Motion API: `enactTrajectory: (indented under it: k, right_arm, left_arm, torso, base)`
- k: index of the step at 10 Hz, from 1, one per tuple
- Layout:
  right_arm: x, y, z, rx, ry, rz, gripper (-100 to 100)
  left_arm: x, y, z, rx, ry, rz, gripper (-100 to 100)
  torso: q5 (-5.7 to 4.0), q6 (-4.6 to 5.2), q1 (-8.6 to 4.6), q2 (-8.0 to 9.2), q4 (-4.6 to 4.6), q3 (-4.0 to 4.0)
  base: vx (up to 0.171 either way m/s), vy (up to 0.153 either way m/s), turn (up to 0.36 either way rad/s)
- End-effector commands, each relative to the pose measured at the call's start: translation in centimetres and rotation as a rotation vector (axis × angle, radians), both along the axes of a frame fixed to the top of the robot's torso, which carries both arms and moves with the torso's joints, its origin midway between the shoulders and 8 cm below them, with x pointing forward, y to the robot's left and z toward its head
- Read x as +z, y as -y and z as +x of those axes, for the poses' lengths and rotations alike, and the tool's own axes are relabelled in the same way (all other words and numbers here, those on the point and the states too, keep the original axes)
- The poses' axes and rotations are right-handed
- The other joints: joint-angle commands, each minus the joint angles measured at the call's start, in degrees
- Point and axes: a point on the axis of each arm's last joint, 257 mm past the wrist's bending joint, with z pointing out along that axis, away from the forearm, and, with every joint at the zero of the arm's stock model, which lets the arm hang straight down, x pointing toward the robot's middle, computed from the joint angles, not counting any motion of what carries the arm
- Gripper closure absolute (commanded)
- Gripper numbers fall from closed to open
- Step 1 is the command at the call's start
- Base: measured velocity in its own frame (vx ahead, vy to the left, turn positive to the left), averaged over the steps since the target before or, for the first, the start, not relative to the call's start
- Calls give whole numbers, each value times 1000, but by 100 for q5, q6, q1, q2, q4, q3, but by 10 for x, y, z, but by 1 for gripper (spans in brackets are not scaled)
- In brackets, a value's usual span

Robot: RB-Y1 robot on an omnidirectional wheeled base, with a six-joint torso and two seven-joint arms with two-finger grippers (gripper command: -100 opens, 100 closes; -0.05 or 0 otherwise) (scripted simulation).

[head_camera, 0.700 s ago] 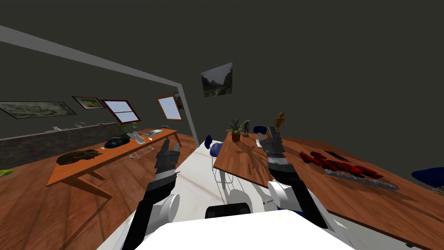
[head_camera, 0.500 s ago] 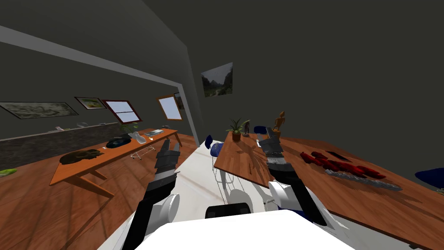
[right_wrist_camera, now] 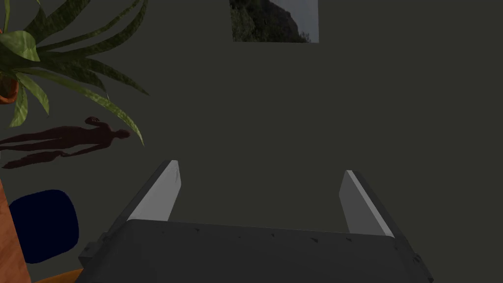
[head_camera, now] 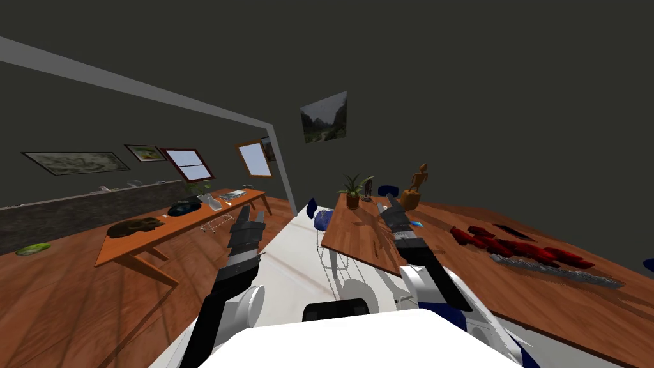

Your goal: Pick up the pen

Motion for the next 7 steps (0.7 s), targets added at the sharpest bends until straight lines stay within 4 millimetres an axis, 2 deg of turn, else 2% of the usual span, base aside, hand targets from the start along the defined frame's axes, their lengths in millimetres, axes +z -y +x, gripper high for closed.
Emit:
enactTrajectory:
  k: [1, 3, 4, 6, 7]
  right_arm:
    - [-12, 7, 8, -2, -39, 14, -100]
    - [-42, 30, 25, -13, -131, 58, -100]
    - [-49, 32, 27, -17, -145, 60, -100]
    - [-84, 62, 41, -42, -242, 122, -100]
    - [-89, 64, 42, -47, -257, 125, -100]
  left_arm:
    - [0, 0, 0, 0, 0, 0, 0]
    - [0, 0, 0, 0, 0, 0, 0]
    - [0, 0, 0, 0, 0, 0, 0]
    - [0, 0, 0, 0, 0, 0, 0]
    - [0, 0, 0, 0, 0, 0, 0]
  torso:
    - [0, 0, 0, 0, 0, 0]
    - [-2, 0, -11, 2, 1, 1]
    - [-1, 1, -4, 1, 0, 0]
    - [-2, 0, -9, 4, 1, 2]
    - [0, 1, 1, 0, 0, 0]
  base:
    - [8, 76, 15]
    - [6, 91, 46]
    - [4, 80, 18]
    - [4, 105, 61]
    - [14, 85, 15]
